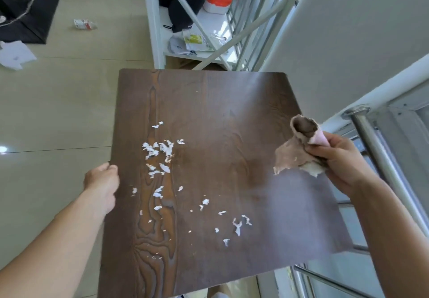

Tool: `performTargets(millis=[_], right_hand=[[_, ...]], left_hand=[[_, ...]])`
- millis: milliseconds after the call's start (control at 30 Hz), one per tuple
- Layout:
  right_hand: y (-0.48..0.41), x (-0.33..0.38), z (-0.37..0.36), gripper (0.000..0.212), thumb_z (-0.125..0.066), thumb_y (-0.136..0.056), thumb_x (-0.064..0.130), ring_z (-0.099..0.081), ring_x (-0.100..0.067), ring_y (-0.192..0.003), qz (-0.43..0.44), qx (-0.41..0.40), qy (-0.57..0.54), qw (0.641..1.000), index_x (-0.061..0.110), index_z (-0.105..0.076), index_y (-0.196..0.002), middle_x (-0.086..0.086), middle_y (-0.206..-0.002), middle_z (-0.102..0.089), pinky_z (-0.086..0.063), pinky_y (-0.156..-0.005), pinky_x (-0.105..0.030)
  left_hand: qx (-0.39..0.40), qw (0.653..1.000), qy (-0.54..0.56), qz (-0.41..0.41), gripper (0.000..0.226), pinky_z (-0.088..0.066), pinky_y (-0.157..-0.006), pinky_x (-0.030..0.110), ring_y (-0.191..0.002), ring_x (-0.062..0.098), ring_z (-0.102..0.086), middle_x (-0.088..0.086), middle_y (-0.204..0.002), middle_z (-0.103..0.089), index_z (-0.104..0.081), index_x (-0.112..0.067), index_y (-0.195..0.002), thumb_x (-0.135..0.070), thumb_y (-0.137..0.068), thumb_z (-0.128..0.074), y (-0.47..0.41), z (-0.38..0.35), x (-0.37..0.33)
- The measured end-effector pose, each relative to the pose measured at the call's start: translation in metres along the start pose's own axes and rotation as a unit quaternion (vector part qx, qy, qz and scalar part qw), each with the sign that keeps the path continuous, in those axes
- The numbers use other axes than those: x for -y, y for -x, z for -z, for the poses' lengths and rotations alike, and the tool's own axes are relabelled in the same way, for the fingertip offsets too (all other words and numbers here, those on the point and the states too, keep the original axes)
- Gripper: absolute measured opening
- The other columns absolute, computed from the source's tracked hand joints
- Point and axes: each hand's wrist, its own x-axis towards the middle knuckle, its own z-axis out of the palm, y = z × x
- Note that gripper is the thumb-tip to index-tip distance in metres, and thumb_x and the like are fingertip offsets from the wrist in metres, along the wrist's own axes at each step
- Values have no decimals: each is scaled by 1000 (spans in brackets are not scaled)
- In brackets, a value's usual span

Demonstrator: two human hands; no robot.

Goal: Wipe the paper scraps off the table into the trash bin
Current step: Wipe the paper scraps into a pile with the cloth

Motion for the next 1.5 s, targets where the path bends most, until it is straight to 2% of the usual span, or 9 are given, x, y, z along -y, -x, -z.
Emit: performTargets(millis=[167, 367, 633, 733, 933, 1000, 1100, 1367, 1500], right_hand=[[-54, -43, 48, 28, -56, -89, -11, -69, -31, -77, -61, -105, 133, 984, 9, -75, -88, -25, -83, -71, -56, -72, -41], [-65, -67, -11, 47, -46, -80, -2, -61, -23, -36, -81, -99, 229, 965, 25, -76, -103, -19, -53, -70, -39, -36, -19], [78, -92, -229, 42, -57, -77, -6, -69, -24, -66, -57, 175, 106, 977, 26, -80, -92, -18, -76, -77, -51, -57, -30], [77, -61, -165, 49, -54, -81, -21, -65, -13, -62, -36, 153, 109, 982, 22, -78, -89, 1, -70, -72, -49, -55, -26], [105, -24, 12, 36, -63, -79, -11, -66, -22, -56, -73, 43, 295, 952, 22, -77, -74, -5, -68, -76, -52, -55, -38], [109, -54, 2, 14, -69, -69, 7, -68, -30, -60, -143, 34, 305, 941, 13, -75, -81, -24, -73, -76, -54, -62, -44], [101, -112, -28, 54, -79, -60, 30, -70, -35, -87, -134, -52, 382, 913, 14, -73, -110, -21, -101, -73, -51, -73, -34], [68, -117, -178, 59, -66, -63, 43, -64, -23, -79, -66, -166, 161, 971, 5, -69, -108, -21, -105, -69, -50, -67, -33], [9, -73, -219, 49, -74, -70, 25, -71, -30, -87, -62, -169, 89, 980, 3, -70, -113, -20, -111, -69, -61, -76, -41]], left_hand=[[0, 1000, 12, 10, 53, -43, -107, 44, -120, 26, -61, 10, -138, -62, -53, -18, -142, -26, -90, -59, -21, 1, 11], [2, 1000, 25, 13, 49, -32, -99, 24, -122, 17, -55, 5, -145, -54, -49, -16, -145, -20, -97, -55, -12, 3, 4], [13, 997, 52, 60, 46, -37, -104, 27, -126, 19, -55, 9, -147, -53, -49, -14, -145, -12, -99, -52, 1, 118, 39], [59, 991, 80, 85, 41, -42, -107, 39, -122, 20, -58, 8, -141, -57, -52, -16, -142, -12, -100, -49, -6, 99, 41], [221, 963, 72, 134, 38, -52, -56, 27, -73, 14, -63, 7, -109, -66, -55, -14, -138, -16, -105, -36, 48, 44, 72], [226, 960, 77, 143, 38, -51, -62, 29, -74, 15, -62, 6, -104, -66, -55, -12, -137, -17, -105, -36, 57, 47, 83], [248, 950, 118, 146, 35, -48, -77, 32, -85, 17, -60, 7, -108, -68, -59, -12, -130, -14, -106, -34, 82, 42, 93], [268, 940, 162, 138, 36, -49, -86, 37, -94, 18, -63, 4, -106, -68, -57, -13, -132, -6, -105, -34, 124, 8, 81], [285, 936, 147, 142, 37, -50, -79, 34, -96, 18, -64, 5, -111, -70, -60, -13, -131, -7, -105, -34, 132, -2, 81]])
